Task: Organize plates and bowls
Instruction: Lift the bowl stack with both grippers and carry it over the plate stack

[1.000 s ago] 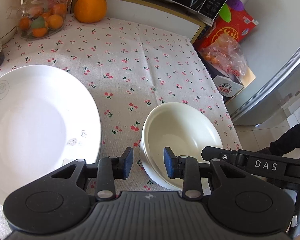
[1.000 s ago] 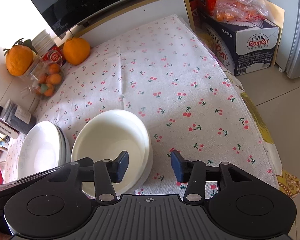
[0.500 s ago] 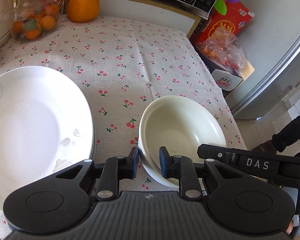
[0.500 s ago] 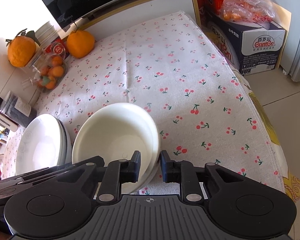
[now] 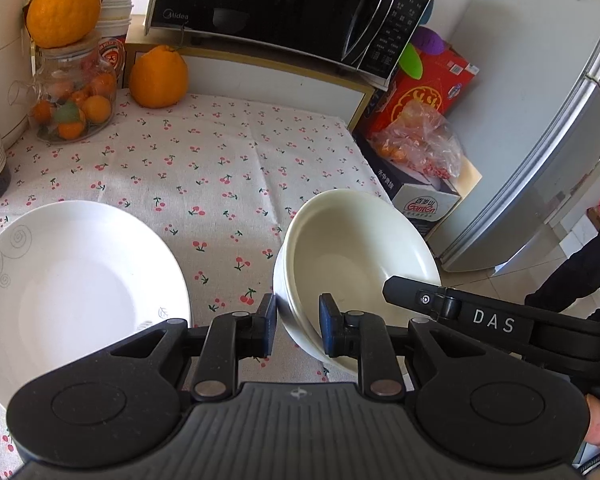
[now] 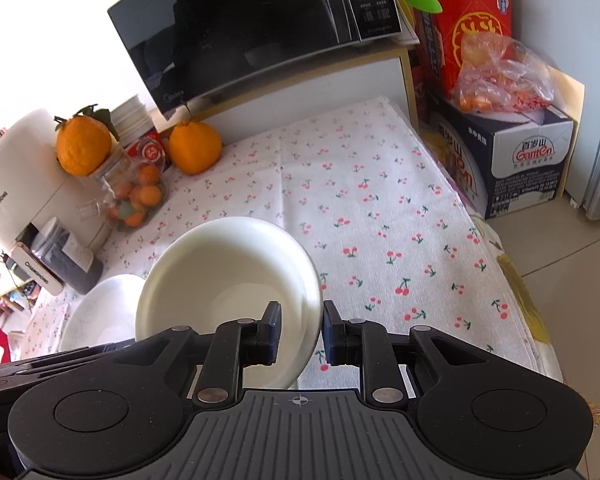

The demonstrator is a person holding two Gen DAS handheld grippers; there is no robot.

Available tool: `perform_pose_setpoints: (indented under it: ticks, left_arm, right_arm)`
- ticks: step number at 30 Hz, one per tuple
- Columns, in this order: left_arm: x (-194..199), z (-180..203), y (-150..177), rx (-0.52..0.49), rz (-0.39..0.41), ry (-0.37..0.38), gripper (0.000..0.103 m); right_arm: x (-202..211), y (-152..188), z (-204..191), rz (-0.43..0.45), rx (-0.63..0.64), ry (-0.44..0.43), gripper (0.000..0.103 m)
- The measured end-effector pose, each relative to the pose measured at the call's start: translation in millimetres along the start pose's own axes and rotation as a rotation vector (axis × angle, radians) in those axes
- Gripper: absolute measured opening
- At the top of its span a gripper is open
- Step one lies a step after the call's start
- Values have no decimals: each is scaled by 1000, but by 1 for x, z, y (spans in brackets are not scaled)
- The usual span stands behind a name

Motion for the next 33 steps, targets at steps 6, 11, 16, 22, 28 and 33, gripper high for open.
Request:
perform_pose_setpoints:
  ticks: [6, 11, 16, 22, 28, 33]
  left_arm:
    - [20, -7, -9, 16, 65, -23, 20]
    - [32, -26, -12, 55, 86, -51, 20]
    - [44, -46, -11, 89, 98, -88, 19]
    - [55, -70, -7, 144, 93, -115, 20]
    - [65, -94, -4, 188, 96, -140, 20]
    - [64, -107, 1, 214, 74, -169, 20]
  right_arm:
    - [6, -5, -24, 42, 28, -21, 21]
    - [2, -2, -51, 39, 65, -40, 21]
    - [-8, 4, -79, 15, 100, -62, 21]
    - [-22, 15, -107, -22, 133, -83, 22]
    - [-34, 23, -131, -59, 159, -116, 22]
    - [-45, 29, -144, -95, 173, -123, 21]
Point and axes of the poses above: each gripper's, at about its wrist camera, not at the fingertips, and x roughly against the way its jaws point, z to its right, y to its underside, the point moved 5 cm from there along -x, roughly the way its jaws point, and after that the axes turned 1 degree about -x, right-handed, at the moved point
